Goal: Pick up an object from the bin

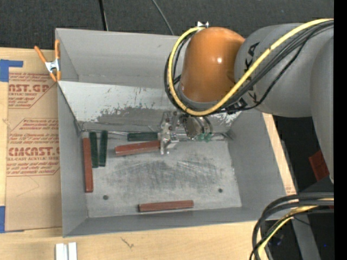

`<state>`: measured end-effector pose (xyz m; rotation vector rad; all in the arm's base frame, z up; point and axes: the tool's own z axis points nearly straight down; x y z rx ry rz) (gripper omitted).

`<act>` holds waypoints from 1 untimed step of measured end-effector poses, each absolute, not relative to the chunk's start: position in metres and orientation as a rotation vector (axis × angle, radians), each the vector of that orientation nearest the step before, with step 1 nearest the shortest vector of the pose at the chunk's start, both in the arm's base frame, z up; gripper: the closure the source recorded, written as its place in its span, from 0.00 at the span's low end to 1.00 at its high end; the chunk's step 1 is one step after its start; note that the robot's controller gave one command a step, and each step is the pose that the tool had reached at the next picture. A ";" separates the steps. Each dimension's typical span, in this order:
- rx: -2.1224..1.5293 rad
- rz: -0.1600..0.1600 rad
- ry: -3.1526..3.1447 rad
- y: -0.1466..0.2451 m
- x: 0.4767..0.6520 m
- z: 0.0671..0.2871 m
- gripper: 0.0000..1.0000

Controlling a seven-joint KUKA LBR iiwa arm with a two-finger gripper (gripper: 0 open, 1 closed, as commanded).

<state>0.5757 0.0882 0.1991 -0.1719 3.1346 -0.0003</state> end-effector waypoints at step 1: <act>-0.905 -0.003 3.000 0.041 0.569 0.328 1.00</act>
Offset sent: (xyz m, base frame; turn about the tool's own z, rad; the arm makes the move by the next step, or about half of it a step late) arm 0.0000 0.0000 0.0000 0.0000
